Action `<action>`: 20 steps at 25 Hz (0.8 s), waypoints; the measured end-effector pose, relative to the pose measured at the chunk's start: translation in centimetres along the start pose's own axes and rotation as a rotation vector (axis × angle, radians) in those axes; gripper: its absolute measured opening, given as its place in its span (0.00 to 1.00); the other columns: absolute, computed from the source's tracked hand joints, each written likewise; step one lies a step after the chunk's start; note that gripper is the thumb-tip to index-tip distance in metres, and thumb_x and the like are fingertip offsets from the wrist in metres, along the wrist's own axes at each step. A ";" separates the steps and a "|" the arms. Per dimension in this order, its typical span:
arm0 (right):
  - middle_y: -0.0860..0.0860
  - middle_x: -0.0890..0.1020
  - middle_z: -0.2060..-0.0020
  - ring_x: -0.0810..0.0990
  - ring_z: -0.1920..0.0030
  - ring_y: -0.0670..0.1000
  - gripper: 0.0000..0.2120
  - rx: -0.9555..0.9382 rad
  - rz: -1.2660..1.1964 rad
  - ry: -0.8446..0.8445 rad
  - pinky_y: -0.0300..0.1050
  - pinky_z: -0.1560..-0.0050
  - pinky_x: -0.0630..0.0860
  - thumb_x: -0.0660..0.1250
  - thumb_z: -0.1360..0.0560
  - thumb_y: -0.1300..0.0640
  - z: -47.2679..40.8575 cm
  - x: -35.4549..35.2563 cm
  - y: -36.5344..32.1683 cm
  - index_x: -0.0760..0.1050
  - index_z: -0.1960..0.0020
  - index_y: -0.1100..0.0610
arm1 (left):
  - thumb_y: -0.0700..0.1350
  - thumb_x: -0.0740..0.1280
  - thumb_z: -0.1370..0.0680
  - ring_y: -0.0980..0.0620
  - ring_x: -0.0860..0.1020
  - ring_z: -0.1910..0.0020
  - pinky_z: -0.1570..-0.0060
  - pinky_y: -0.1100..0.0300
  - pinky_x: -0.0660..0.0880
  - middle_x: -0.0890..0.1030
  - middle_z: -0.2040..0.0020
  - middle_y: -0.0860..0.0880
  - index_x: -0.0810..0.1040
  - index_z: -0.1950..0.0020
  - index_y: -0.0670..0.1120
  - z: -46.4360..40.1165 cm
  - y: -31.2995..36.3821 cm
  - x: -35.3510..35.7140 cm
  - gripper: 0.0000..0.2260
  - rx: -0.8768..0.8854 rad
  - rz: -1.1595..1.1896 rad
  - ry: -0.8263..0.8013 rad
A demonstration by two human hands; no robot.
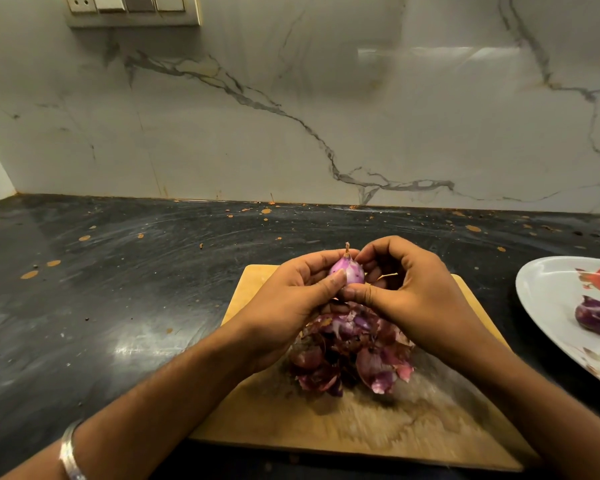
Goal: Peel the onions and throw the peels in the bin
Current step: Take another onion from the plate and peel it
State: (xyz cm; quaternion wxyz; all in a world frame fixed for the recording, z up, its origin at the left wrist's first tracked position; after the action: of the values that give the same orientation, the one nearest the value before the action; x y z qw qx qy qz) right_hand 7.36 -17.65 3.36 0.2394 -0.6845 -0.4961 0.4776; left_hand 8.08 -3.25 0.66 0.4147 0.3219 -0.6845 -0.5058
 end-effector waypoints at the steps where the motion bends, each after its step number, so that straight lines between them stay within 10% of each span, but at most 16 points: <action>1: 0.51 0.83 0.58 0.83 0.58 0.55 0.20 -0.002 0.006 -0.017 0.55 0.56 0.82 0.78 0.38 0.48 0.0 0.0 0.0 0.77 0.49 0.52 | 0.41 0.64 0.23 0.47 0.81 0.40 0.42 0.57 0.79 0.84 0.41 0.43 0.76 0.34 0.43 0.0 0.0 0.1 0.17 0.002 0.005 -0.006; 20: 0.48 0.75 0.63 0.72 0.63 0.46 0.14 -0.244 0.268 0.015 0.34 0.63 0.67 0.80 0.33 0.58 0.0 0.5 -1.3 0.74 0.61 0.58 | 0.42 0.64 0.24 0.45 0.81 0.43 0.40 0.53 0.77 0.82 0.41 0.38 0.76 0.35 0.40 0.0 -0.2 0.0 0.18 -0.006 0.060 0.022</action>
State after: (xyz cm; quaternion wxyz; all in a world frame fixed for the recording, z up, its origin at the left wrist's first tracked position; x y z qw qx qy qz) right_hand 6.83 -16.66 4.17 0.0926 -0.7719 -0.4529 0.4364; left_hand 8.05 -3.28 0.48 0.4380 0.3055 -0.6878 -0.4917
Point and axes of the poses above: each hand's wrist, its own z-axis away from the middle knuckle, its own x-axis out of the palm, y = z × x, the point moved 6 cm from there along -z, towards the middle knuckle
